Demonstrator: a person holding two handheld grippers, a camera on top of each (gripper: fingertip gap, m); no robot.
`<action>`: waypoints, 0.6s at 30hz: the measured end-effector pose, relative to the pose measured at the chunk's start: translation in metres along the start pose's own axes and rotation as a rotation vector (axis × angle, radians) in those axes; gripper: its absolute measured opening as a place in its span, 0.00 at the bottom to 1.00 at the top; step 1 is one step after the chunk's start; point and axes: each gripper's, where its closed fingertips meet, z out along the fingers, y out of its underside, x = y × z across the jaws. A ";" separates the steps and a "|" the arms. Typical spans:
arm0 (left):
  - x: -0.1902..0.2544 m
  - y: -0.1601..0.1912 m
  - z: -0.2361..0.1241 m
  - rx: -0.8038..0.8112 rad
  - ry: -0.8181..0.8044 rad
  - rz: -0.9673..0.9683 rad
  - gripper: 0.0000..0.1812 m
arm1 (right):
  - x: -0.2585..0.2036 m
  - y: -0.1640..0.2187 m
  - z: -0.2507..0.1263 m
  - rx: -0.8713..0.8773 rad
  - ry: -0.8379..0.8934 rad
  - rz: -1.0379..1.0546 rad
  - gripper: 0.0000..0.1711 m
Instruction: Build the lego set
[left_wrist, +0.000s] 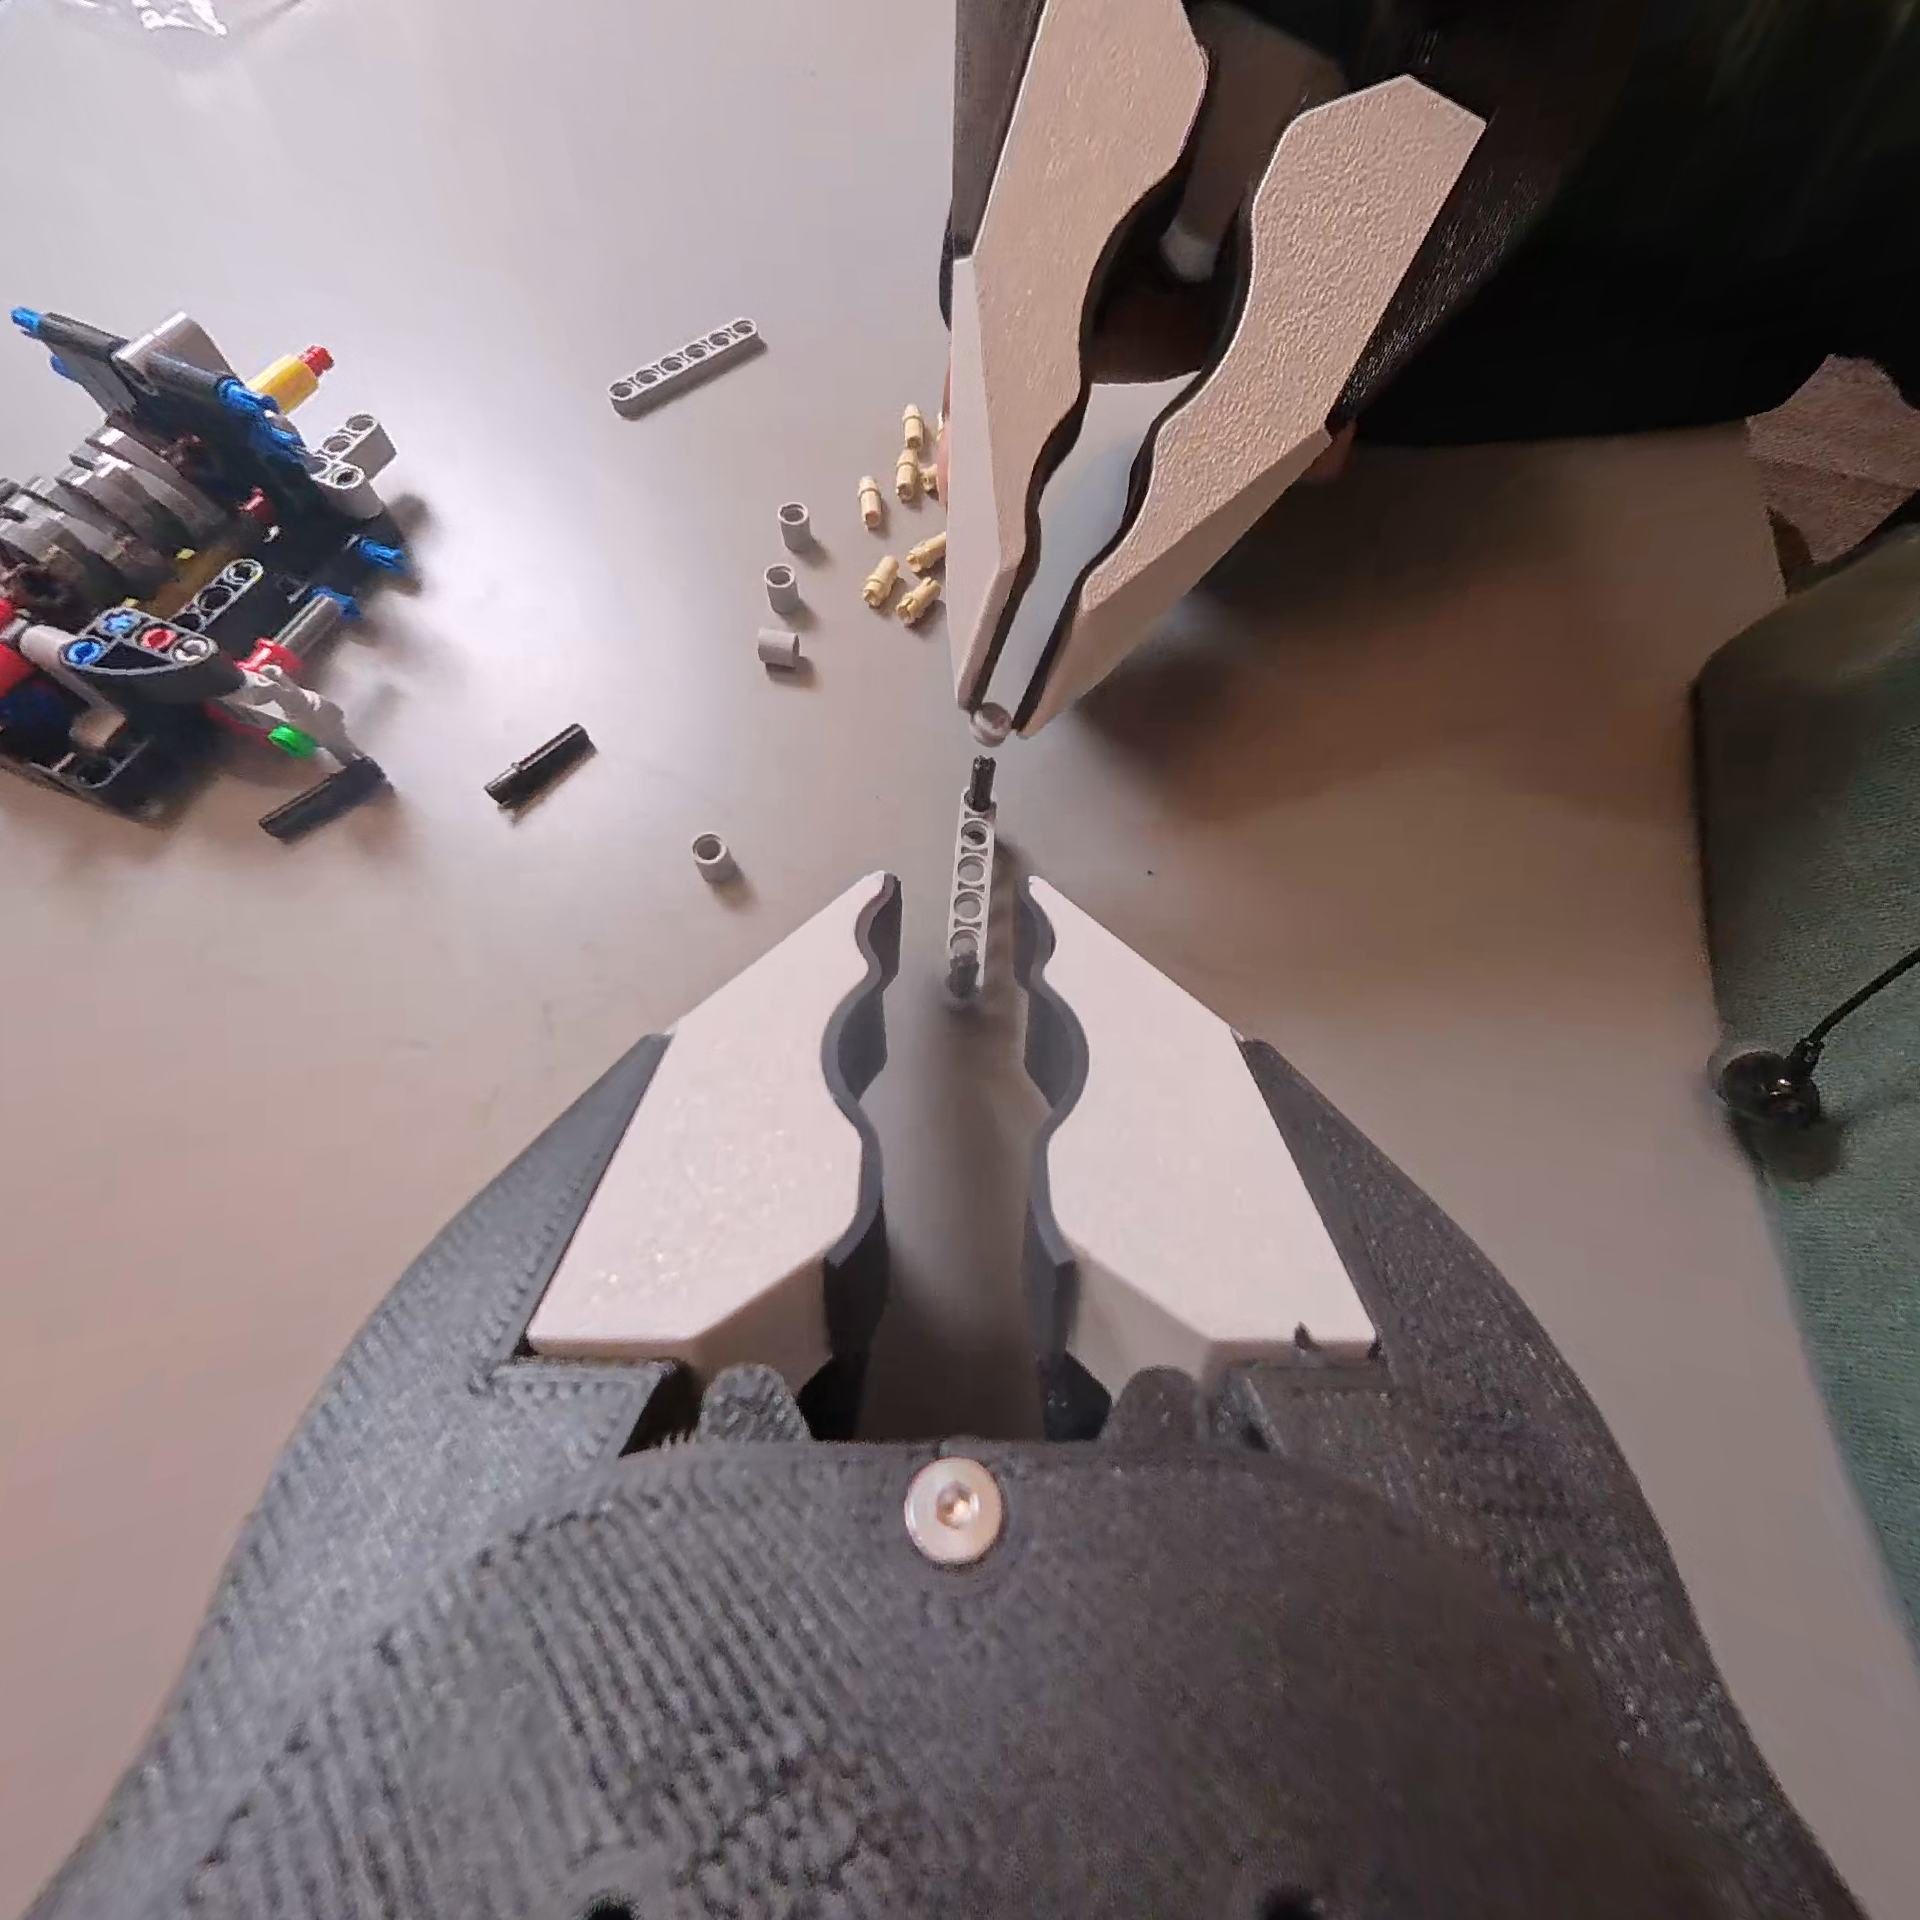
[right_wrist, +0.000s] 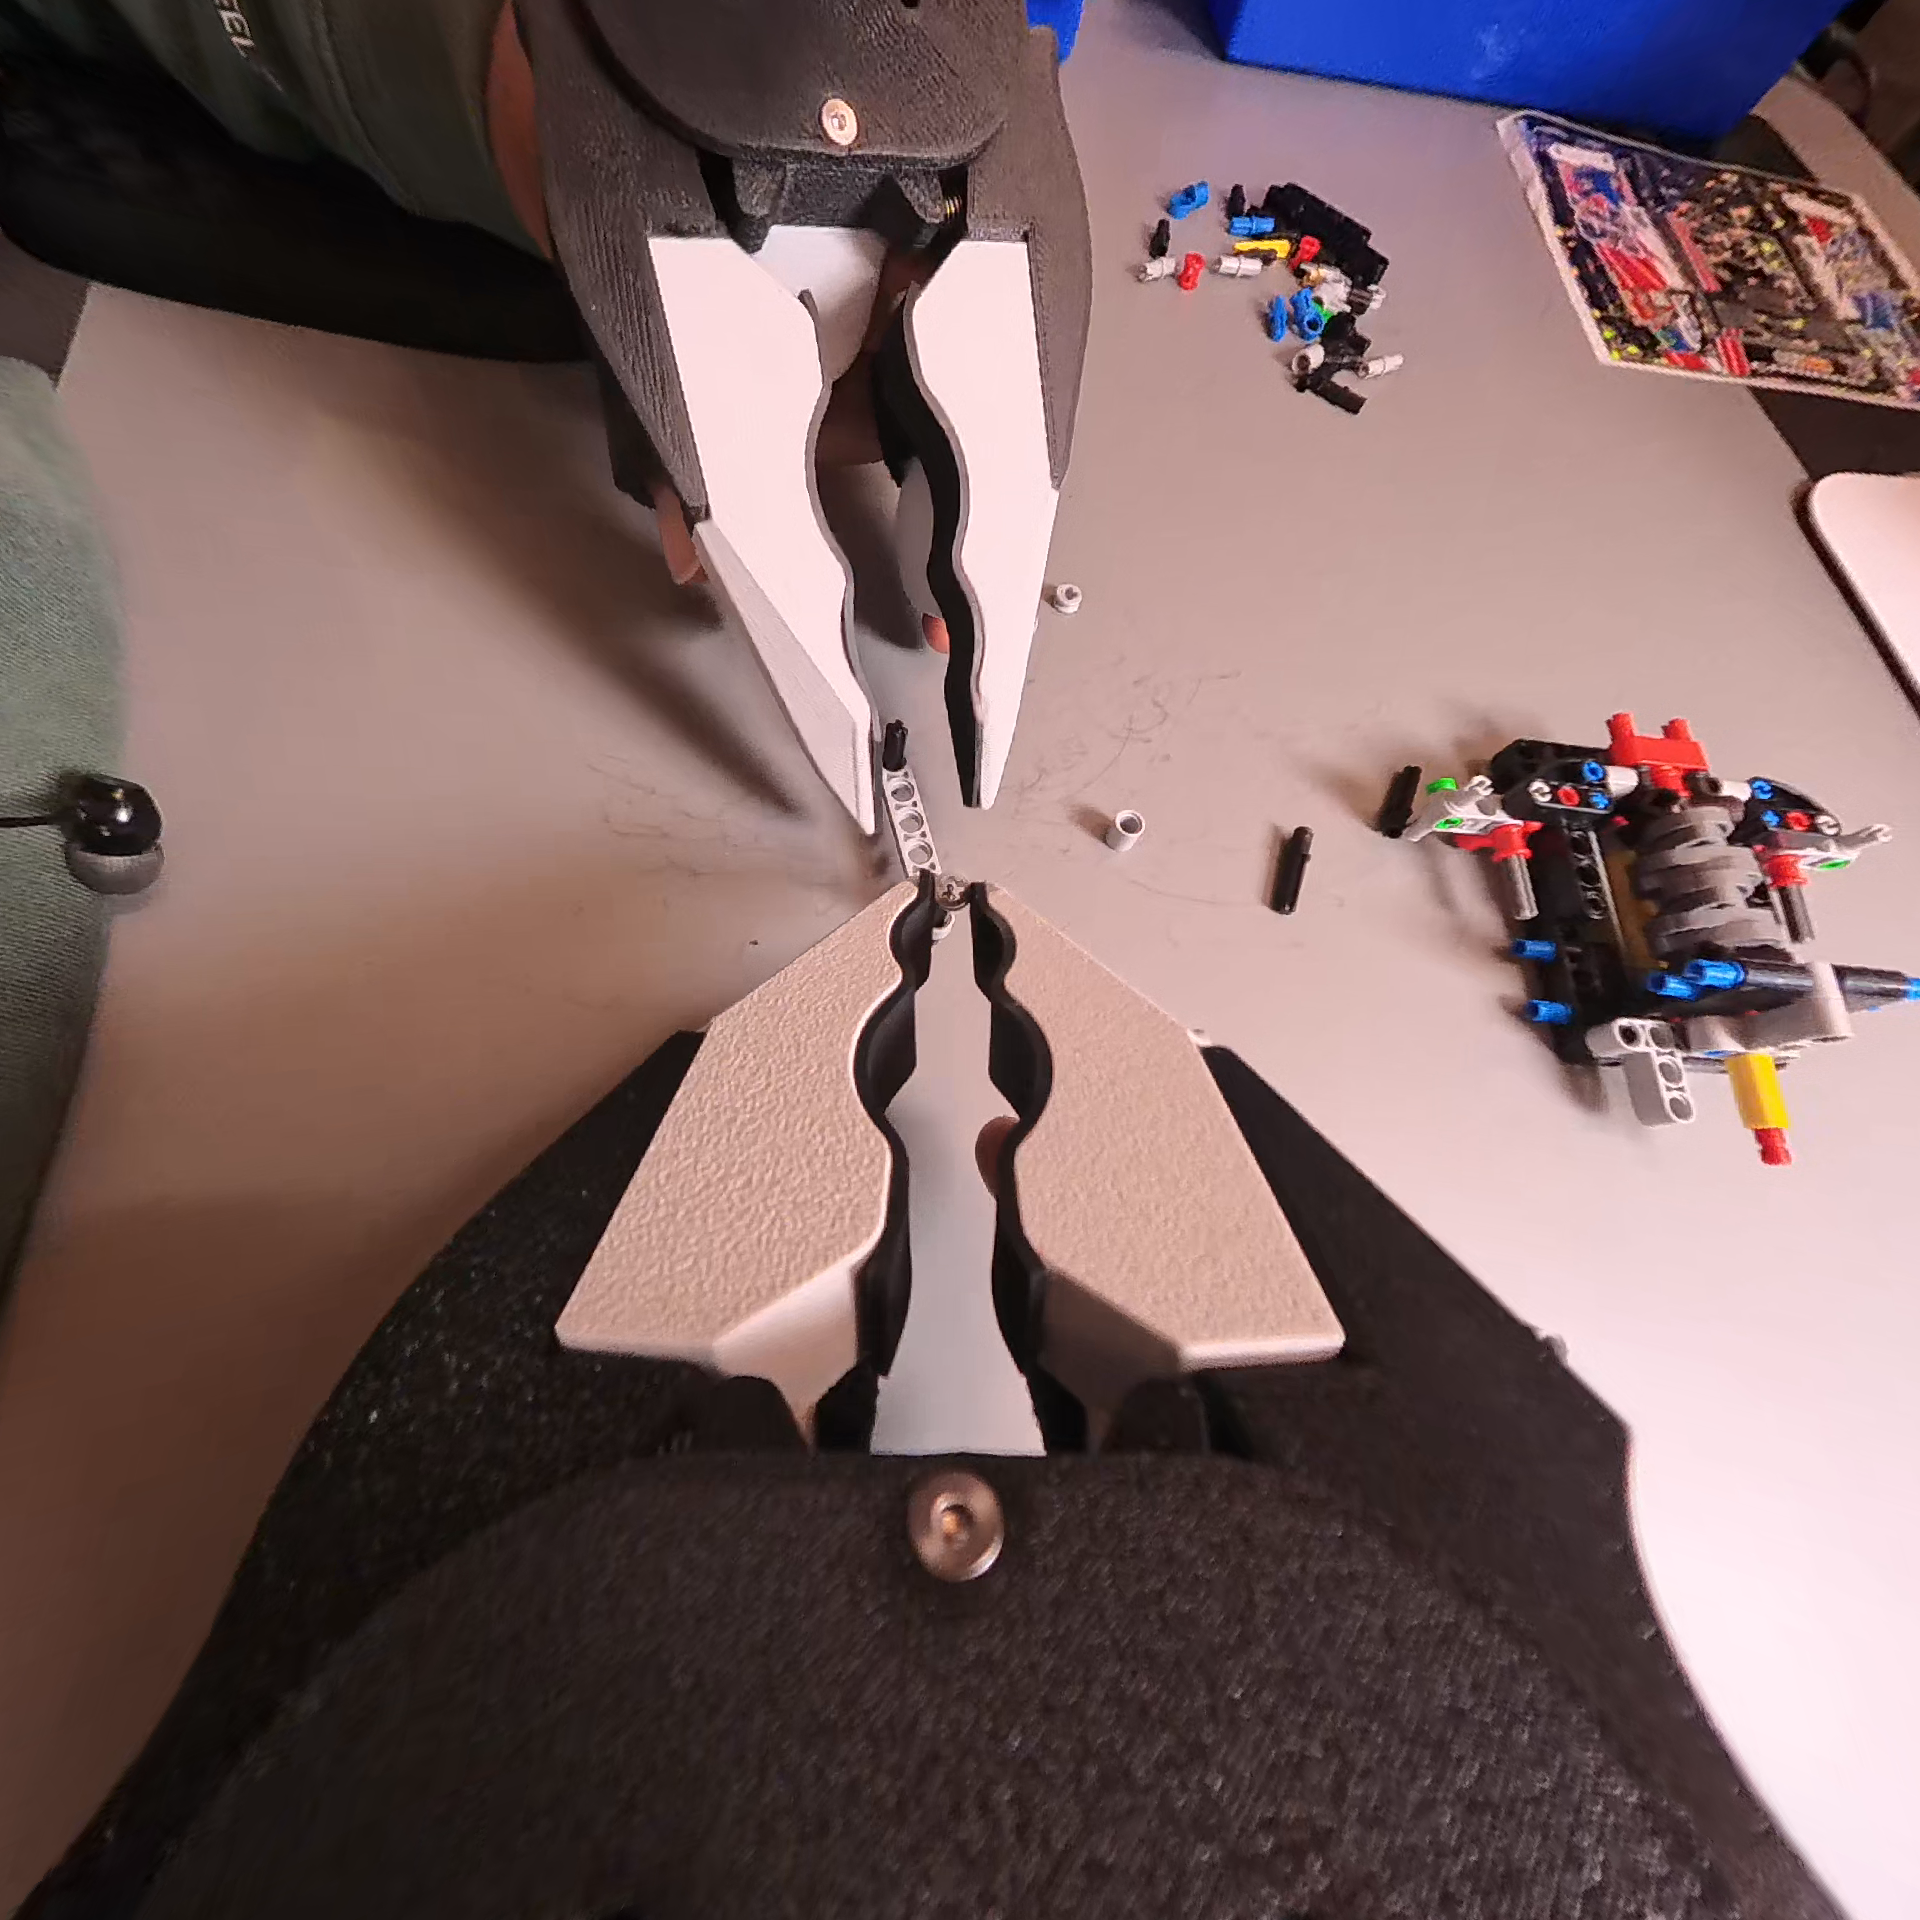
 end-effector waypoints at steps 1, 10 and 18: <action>0.000 0.001 0.001 -0.009 -0.004 0.003 0.11 | 0.000 0.000 0.001 -0.003 -0.001 0.011 0.02; -0.002 0.008 0.008 -0.074 -0.032 0.049 0.06 | -0.001 0.003 0.005 -0.028 -0.039 0.094 0.02; 0.000 0.009 0.009 -0.081 -0.029 0.080 0.03 | 0.000 0.003 0.006 -0.044 -0.043 0.116 0.02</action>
